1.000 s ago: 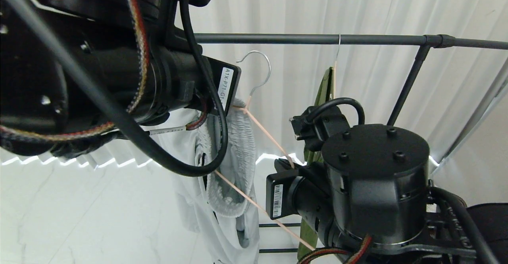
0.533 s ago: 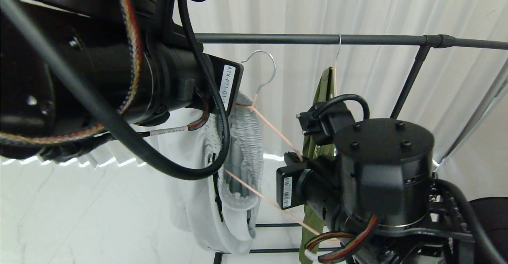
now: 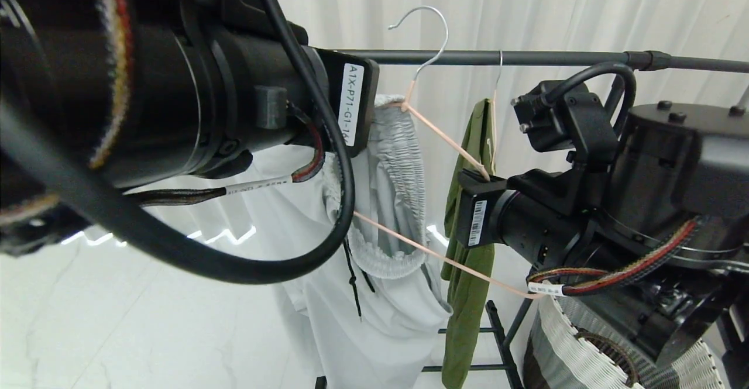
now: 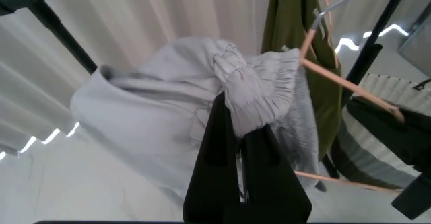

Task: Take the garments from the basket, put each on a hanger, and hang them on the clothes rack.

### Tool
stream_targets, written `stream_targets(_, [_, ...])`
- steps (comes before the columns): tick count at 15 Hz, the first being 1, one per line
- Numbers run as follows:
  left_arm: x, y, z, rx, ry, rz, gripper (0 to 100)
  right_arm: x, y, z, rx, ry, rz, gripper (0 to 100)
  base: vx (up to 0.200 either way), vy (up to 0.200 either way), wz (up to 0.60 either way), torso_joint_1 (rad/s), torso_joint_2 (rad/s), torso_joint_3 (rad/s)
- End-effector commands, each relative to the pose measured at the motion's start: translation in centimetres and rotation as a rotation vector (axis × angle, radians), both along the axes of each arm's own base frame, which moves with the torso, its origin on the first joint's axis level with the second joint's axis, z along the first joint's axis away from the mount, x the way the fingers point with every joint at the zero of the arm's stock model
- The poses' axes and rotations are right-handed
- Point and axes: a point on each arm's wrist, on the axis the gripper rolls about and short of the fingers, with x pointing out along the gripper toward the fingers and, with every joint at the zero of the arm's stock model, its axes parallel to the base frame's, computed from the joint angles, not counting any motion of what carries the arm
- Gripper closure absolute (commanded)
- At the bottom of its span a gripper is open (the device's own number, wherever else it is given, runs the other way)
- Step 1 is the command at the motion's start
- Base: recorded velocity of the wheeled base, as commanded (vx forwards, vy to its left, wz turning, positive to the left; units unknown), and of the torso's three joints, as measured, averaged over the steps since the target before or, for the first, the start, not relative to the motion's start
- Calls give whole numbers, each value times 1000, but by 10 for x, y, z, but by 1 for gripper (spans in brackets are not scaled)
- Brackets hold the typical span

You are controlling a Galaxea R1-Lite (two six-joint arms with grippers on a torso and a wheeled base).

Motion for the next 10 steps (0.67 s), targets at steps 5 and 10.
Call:
stream_targets(5, [0,-3,-17,30,13,-7,100,0,-3,9,39,-42,-1,100,0,0,0,0,0,0])
stream_targets(10, [-1,-4,-17,29,11,-9,100,0,-1,13,44,-104,-2,100,0,0,0,0,0,0])
